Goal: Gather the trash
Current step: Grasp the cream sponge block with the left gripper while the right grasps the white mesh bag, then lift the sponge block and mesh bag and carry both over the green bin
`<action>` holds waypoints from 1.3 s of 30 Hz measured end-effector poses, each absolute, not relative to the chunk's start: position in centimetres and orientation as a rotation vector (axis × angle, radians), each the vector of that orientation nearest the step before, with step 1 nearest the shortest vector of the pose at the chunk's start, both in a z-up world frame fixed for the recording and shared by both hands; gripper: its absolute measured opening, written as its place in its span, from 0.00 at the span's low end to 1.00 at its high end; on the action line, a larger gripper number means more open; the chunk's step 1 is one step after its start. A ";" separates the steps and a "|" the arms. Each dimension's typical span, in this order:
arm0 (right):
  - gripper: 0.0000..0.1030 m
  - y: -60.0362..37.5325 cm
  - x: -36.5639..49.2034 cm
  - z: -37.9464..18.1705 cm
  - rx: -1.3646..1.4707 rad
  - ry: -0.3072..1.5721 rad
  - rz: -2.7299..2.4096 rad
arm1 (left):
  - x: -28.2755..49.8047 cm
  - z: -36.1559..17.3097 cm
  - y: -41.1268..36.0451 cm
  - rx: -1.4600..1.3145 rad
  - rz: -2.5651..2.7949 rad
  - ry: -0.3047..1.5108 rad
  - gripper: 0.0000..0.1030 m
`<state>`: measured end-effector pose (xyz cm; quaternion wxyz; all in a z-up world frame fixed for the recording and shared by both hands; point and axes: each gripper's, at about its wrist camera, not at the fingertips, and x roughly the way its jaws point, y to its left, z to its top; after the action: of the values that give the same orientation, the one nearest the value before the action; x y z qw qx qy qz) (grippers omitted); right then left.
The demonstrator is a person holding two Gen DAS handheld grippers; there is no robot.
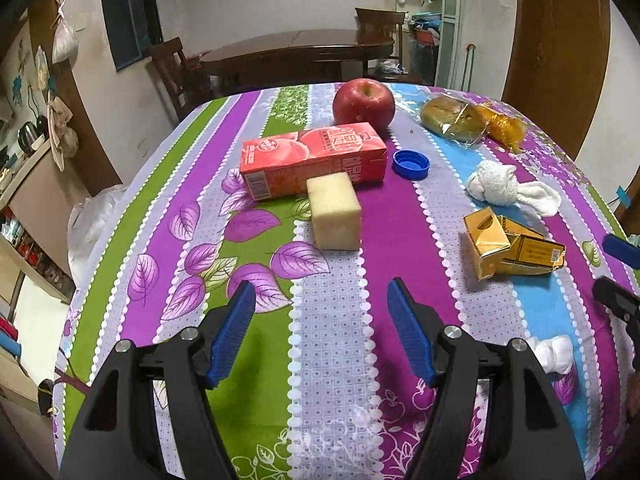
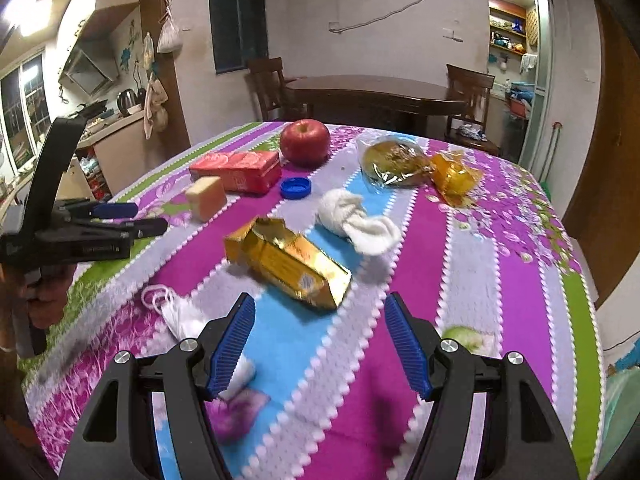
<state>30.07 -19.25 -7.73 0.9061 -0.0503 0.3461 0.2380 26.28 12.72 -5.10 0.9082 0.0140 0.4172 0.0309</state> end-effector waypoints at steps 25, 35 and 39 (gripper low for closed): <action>0.30 -12.5 27.5 -10.2 -0.326 0.804 0.802 | 31.9 -6.1 12.4 0.035 0.084 0.891 0.67; 0.29 -14.1 25.8 -8.7 -0.200 0.796 0.768 | 31.9 -6.4 11.1 0.093 0.101 0.883 0.29; 0.29 -15.8 24.9 -7.8 -0.117 0.784 0.716 | 28.3 -4.1 10.5 0.137 0.137 0.789 0.28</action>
<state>24.91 -15.82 -7.85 0.8606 -0.0556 0.3738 0.3413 28.31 10.51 -4.09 0.9186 0.0668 0.3838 0.0668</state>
